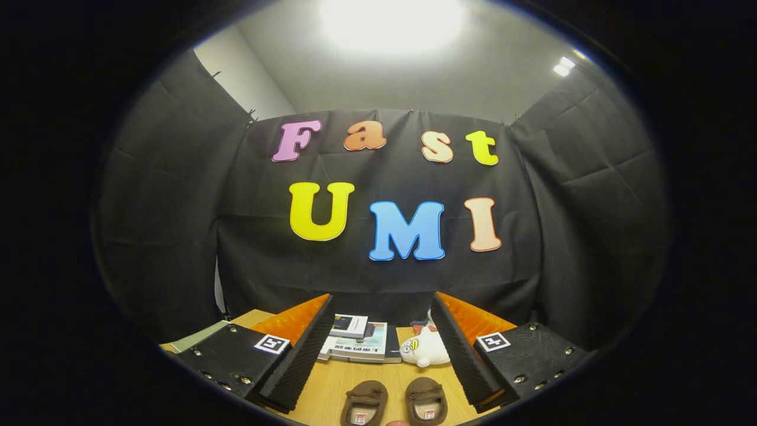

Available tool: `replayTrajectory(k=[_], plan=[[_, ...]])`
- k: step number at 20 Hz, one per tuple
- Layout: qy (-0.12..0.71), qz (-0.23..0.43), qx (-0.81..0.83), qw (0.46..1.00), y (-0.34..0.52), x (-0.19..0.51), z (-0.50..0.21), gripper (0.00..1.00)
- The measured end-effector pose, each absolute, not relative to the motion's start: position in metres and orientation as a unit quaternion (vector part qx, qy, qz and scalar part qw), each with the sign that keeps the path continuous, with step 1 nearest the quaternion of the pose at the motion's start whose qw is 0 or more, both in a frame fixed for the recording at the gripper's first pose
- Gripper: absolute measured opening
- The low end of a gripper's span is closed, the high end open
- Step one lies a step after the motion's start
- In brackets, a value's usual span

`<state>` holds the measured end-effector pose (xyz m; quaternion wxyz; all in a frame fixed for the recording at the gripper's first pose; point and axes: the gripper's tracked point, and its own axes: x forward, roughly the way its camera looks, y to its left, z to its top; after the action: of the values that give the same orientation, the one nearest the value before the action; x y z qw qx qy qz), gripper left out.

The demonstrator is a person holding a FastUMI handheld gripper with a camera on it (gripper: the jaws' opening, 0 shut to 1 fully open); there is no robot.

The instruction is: Open the storage box then place both shoes into the box .Put the left shoe in first, then the right shoe, with the right side of both shoes facing outward in a uniform manner.

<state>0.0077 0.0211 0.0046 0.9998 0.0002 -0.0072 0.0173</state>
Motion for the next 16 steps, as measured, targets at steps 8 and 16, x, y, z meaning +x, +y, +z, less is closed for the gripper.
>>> replayTrajectory(k=[8,16], plan=[[0.007,0.031,0.043,0.999,0.037,0.003,-0.012,0.99],[0.090,0.077,0.120,0.986,0.084,-0.006,-0.061,0.99]])
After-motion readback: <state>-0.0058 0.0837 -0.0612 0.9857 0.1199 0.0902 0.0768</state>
